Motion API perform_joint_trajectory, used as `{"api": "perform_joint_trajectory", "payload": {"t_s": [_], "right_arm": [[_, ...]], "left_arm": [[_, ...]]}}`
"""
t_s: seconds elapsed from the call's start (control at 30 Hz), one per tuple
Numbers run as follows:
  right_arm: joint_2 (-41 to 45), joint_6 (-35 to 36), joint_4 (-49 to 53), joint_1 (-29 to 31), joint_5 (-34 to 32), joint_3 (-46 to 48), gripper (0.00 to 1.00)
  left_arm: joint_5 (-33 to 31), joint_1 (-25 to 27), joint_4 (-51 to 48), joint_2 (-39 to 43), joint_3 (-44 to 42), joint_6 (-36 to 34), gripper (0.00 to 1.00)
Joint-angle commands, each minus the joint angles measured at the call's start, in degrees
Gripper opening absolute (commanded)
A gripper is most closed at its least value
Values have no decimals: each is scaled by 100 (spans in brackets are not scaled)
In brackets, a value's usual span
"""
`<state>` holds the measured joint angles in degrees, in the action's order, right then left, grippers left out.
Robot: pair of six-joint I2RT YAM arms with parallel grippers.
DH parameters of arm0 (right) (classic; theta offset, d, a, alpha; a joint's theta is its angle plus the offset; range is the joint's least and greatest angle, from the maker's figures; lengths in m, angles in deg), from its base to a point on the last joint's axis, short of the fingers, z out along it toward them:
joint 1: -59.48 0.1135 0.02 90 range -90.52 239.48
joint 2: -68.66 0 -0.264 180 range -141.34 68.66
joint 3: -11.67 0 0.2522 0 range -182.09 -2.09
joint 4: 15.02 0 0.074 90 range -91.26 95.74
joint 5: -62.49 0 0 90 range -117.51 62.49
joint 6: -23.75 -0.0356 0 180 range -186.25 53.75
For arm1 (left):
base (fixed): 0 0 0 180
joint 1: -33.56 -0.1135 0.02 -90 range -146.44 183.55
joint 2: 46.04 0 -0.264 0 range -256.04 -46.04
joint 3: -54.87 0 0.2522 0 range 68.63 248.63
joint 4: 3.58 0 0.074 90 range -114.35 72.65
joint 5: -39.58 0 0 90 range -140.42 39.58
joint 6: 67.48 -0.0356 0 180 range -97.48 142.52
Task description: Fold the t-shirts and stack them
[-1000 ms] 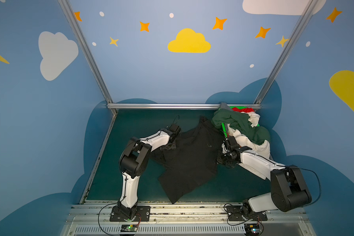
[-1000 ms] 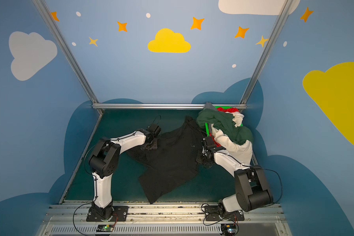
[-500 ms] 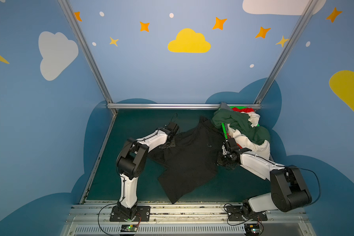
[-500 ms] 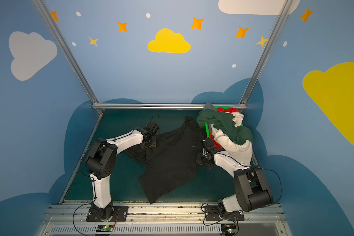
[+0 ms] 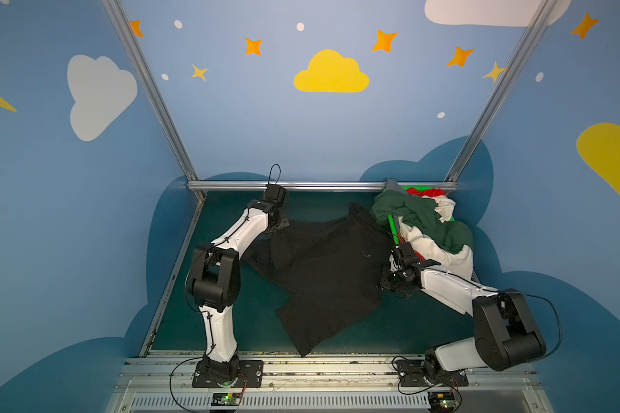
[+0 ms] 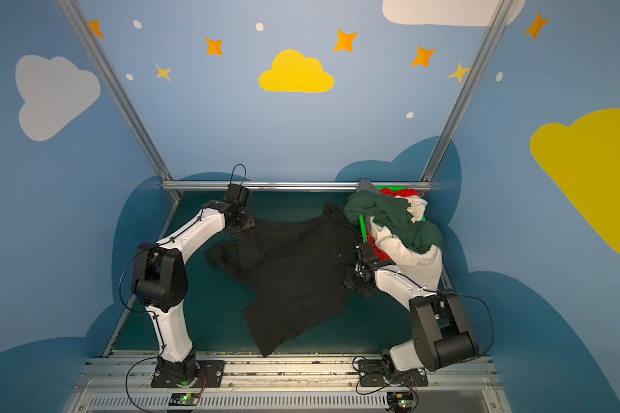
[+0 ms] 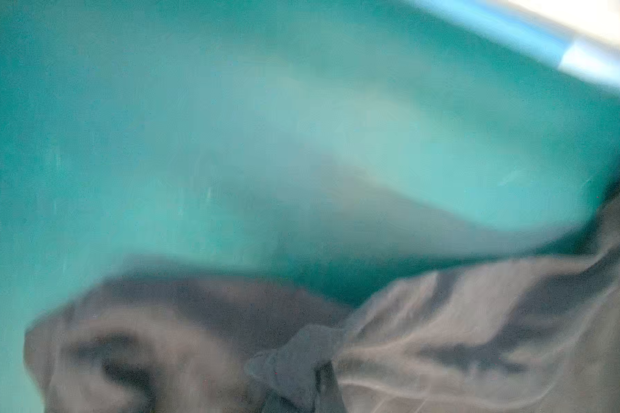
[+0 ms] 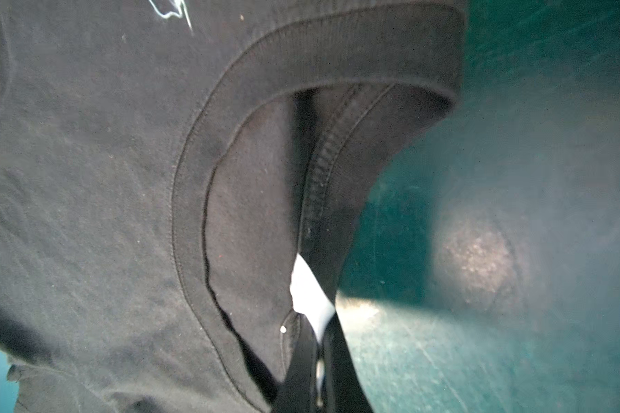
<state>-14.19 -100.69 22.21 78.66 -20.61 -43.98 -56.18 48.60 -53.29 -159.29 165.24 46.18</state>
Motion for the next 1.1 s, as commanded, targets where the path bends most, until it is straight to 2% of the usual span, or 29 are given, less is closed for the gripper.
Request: {"api": "perform_joint_trajectory", "payload": {"t_s": [0.0,0.17,0.57,0.73,1.07], "right_arm": [[-38,59,101,-27,-74,-75,0],[-126,214,233,-27,-185,-280,0],[-623,496,645,-20,-477,-1085,0],[-759,638,831,-13,-597,-1300,0],[-900,884,1066,-20,-737,-1528,0]], "left_arm": [[22,-113,-275,-573,825,-455,4],[-63,-291,-668,-1464,2072,-900,4],[-504,-799,-1297,-2909,4523,-1582,4],[-793,-843,-922,-3010,4726,-2031,4],[-2009,-829,195,-3162,4863,-3239,4]]}}
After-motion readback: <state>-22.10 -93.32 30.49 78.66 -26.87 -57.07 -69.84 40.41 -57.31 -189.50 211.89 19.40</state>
